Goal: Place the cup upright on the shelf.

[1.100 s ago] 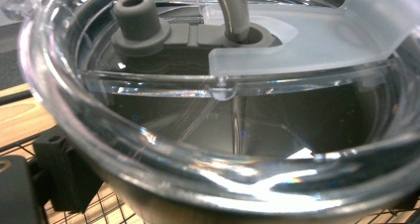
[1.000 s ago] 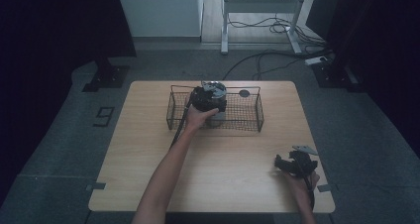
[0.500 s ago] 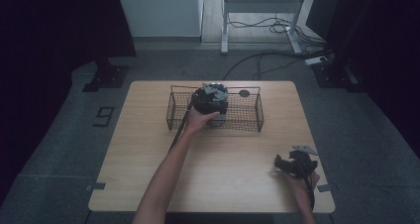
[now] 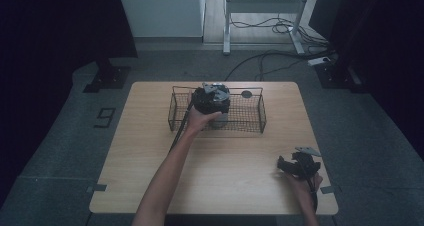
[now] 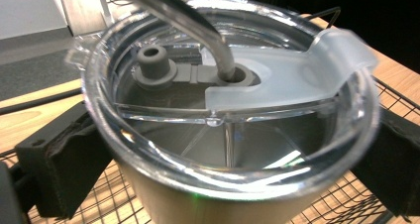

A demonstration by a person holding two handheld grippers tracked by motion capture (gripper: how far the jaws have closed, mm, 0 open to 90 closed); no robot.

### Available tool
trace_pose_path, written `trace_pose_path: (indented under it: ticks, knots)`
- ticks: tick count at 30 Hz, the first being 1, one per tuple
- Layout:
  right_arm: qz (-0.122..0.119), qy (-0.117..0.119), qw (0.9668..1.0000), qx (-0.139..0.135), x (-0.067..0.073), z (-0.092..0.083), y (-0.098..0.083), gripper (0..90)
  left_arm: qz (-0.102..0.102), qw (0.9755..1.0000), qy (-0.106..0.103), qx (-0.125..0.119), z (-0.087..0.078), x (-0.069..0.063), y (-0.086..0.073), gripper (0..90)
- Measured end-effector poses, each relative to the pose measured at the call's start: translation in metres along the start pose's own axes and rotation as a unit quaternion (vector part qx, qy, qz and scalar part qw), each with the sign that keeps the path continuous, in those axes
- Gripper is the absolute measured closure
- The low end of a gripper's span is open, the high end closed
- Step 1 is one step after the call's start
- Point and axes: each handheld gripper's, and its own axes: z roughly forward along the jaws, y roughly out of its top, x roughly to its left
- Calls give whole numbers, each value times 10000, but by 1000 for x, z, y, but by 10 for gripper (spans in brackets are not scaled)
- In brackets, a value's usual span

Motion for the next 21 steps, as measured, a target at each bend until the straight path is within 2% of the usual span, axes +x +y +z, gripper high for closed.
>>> trace_pose_path:
  ticks: [8,21]
  knots:
    - [0,-1,10000,0,0,0,0,44,49,9997,4,-223,-19,0,4,0]
    - [-1,-1,10000,0,0,0,0,44,155,9994,8,-315,-38,-3,9,0]
